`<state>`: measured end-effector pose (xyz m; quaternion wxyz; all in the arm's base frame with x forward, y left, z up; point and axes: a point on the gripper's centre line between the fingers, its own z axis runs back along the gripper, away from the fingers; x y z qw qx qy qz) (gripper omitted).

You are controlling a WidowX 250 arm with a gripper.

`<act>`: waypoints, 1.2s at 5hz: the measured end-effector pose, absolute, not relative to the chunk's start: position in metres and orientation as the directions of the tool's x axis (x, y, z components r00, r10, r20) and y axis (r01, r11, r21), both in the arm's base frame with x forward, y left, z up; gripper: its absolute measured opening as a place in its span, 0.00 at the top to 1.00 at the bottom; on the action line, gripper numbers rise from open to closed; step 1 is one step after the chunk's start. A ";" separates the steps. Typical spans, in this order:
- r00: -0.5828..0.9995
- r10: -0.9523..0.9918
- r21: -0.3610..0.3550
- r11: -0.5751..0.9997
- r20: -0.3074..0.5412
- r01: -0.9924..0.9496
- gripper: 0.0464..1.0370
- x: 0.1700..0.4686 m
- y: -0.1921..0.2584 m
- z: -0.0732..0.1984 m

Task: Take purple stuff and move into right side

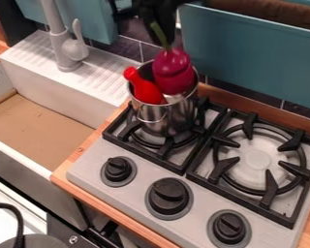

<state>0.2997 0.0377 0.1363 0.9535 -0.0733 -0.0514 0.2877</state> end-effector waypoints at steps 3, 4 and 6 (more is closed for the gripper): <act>0.813 0.574 -0.116 0.818 0.098 -0.564 0.95 0.299 0.025 0.122; 0.796 0.602 -0.159 0.793 0.062 -0.588 0.79 0.303 0.025 0.123; 0.734 0.676 -0.224 0.727 0.066 -0.649 0.23 0.307 0.030 0.130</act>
